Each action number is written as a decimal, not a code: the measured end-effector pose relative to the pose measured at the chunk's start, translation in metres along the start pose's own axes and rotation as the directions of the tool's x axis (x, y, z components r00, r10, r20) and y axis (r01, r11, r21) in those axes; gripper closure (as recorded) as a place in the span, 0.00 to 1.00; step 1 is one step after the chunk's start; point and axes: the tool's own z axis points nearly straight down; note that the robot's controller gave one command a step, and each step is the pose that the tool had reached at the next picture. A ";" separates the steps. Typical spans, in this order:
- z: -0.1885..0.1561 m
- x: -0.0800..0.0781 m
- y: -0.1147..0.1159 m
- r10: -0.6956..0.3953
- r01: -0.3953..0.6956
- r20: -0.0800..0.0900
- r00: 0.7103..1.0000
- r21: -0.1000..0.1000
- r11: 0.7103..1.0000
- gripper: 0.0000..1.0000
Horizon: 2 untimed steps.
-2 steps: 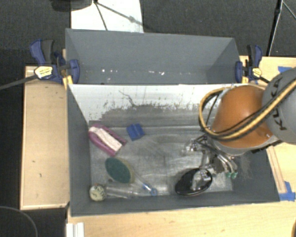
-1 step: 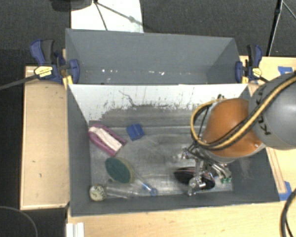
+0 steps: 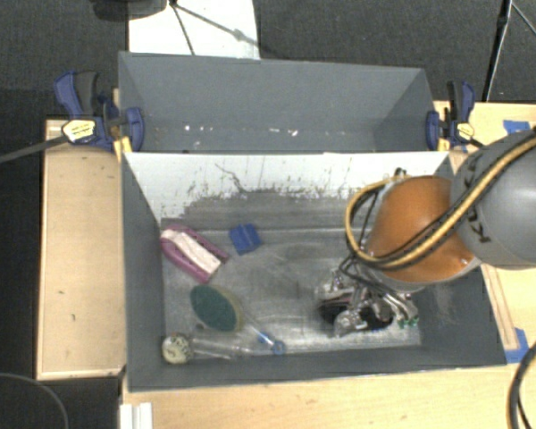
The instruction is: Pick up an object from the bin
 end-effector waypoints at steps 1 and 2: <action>0.003 0.004 0.000 0.000 0.000 -0.014 1.000 -0.002 1.000 0.00; 0.000 0.001 0.000 0.003 -0.003 -0.003 1.000 -0.001 1.000 1.00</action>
Offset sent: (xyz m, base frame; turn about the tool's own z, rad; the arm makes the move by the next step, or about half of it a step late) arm 0.0000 0.0000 0.0000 0.0000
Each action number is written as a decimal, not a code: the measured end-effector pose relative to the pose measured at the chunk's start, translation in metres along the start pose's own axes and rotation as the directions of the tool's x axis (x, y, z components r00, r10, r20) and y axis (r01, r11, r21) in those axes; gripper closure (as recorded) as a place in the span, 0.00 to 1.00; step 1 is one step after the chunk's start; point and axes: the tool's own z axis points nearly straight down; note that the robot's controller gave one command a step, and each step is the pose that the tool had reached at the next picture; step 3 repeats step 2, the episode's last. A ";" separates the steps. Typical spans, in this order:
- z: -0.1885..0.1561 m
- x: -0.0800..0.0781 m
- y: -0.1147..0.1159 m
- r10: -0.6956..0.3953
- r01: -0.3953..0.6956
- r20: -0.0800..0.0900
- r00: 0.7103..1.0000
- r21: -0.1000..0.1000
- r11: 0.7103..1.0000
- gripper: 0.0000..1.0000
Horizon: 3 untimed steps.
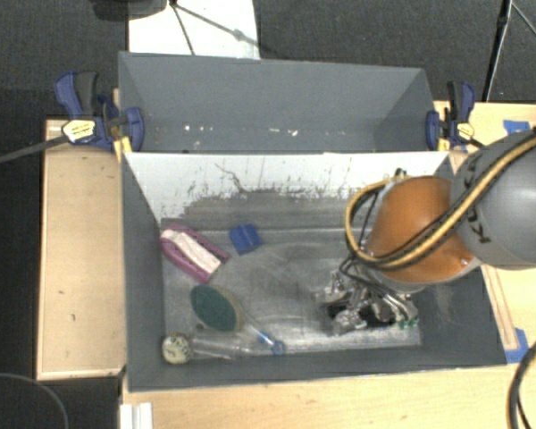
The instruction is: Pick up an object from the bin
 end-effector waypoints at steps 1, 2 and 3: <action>-0.108 0.003 -0.009 -0.016 0.016 -0.006 1.000 0.001 1.000 1.00; -0.204 -0.032 -0.032 -0.115 0.115 -0.003 0.993 0.002 0.993 1.00; -0.204 -0.032 -0.032 -0.115 0.115 -0.003 0.993 0.002 0.993 1.00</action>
Offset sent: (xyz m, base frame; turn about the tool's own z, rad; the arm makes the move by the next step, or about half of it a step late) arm -0.0046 -0.0090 0.1041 -0.0202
